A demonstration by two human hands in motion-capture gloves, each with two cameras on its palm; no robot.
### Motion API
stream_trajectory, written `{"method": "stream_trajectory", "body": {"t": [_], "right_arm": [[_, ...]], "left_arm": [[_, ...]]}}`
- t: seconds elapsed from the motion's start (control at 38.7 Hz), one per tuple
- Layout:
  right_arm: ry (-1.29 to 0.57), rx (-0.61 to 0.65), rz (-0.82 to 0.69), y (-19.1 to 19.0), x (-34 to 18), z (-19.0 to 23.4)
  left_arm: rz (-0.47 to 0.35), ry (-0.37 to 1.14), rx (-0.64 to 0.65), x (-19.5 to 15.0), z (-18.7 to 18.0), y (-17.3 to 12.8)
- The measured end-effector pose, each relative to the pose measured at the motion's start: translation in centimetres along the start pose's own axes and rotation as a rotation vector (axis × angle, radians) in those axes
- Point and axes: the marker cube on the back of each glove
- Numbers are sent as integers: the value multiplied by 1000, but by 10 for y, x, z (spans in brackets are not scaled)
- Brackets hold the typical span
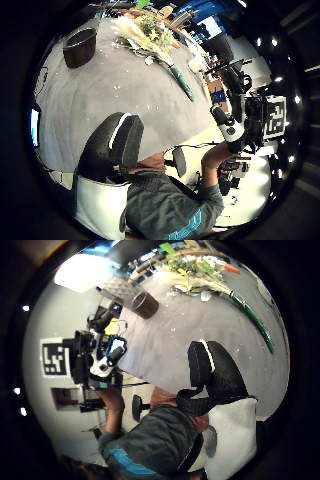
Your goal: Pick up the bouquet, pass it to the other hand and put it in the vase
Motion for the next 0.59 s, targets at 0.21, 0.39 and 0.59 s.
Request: {"method": "stream_trajectory", "body": {"t": [0.21, 0.39, 0.59], "right_arm": [[7, -8, -4, -5, 0, 7], [19, -10, -18, -3, -3, 3], [22, -27, -22, 2, 3, 0]], "left_arm": [[-5, 14, -22, 0, 2, 1], [-4, 12, -20, 0, 0, -2], [13, 21, 0, 5, -7, 0]]}}
